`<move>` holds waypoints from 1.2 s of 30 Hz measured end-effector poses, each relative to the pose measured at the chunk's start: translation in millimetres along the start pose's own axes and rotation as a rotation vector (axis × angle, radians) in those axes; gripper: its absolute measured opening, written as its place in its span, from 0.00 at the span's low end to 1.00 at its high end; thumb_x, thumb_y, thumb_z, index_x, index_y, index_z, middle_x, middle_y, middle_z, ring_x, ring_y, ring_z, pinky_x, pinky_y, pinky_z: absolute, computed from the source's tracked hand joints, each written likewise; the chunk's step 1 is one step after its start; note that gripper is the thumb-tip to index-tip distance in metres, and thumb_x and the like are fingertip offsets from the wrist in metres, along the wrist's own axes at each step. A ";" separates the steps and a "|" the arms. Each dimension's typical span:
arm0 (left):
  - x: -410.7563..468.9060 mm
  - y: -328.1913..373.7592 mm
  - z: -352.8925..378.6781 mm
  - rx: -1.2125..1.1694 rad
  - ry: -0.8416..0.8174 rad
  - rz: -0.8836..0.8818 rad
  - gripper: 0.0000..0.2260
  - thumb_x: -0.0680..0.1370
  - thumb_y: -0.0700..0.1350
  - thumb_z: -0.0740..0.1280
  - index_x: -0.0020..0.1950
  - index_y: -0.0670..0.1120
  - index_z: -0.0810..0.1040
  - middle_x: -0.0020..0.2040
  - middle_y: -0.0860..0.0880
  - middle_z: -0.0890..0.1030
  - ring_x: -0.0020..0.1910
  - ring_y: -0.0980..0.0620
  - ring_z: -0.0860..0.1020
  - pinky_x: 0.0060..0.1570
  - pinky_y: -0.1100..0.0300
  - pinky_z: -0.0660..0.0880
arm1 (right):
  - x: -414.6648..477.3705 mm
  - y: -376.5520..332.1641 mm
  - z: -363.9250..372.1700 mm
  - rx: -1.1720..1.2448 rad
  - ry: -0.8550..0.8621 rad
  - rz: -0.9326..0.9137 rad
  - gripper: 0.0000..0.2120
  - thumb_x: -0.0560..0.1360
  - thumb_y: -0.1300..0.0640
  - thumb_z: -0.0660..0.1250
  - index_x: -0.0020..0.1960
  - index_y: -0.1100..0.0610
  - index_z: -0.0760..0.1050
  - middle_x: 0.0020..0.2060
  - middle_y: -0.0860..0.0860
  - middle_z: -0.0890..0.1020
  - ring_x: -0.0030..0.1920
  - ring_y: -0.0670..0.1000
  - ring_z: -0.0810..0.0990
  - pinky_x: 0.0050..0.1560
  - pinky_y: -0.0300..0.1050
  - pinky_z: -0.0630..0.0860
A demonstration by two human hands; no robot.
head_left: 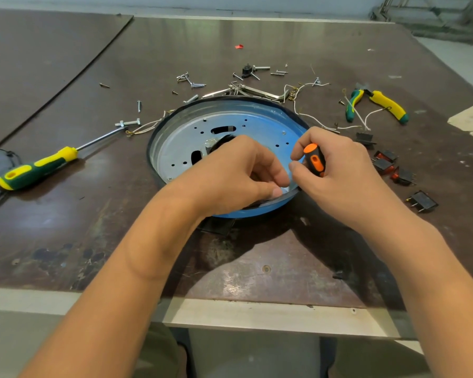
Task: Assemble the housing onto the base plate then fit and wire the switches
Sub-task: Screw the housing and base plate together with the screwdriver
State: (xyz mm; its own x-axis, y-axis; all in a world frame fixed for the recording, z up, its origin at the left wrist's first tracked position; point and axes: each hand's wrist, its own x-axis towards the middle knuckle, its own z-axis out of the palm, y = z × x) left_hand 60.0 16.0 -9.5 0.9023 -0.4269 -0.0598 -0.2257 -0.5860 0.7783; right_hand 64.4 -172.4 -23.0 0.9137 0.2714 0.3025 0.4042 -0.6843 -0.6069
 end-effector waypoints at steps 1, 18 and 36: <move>0.4 0.0 0.4 0.010 0.003 0.000 0.05 0.75 0.43 0.73 0.49 0.52 0.84 0.42 0.56 0.84 0.42 0.63 0.81 0.45 0.70 0.76 | 0.4 0.5 -0.4 -0.003 -0.009 0.001 0.05 0.76 0.55 0.69 0.47 0.47 0.73 0.33 0.44 0.74 0.37 0.36 0.74 0.36 0.25 0.67; -0.5 4.1 4.6 0.131 0.016 -0.074 0.03 0.76 0.47 0.72 0.43 0.54 0.81 0.37 0.54 0.82 0.35 0.62 0.78 0.37 0.66 0.74 | 0.8 -0.7 -4.3 -0.016 -0.100 0.032 0.05 0.76 0.52 0.68 0.48 0.45 0.72 0.35 0.44 0.74 0.36 0.43 0.73 0.36 0.36 0.66; -6.2 9.7 -0.7 0.342 -0.071 -0.118 0.13 0.81 0.55 0.63 0.41 0.52 0.79 0.35 0.51 0.80 0.35 0.54 0.77 0.40 0.54 0.76 | -0.8 -3.0 -7.5 -0.064 -0.125 0.042 0.04 0.76 0.52 0.69 0.45 0.45 0.74 0.35 0.43 0.76 0.39 0.37 0.74 0.35 0.26 0.66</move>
State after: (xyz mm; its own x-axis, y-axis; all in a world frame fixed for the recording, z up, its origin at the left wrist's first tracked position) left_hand 52.4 13.4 -1.2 0.9044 -0.3824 -0.1894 -0.2421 -0.8252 0.5103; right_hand 62.1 -175.7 -15.9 0.9296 0.3211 0.1811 0.3654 -0.7375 -0.5680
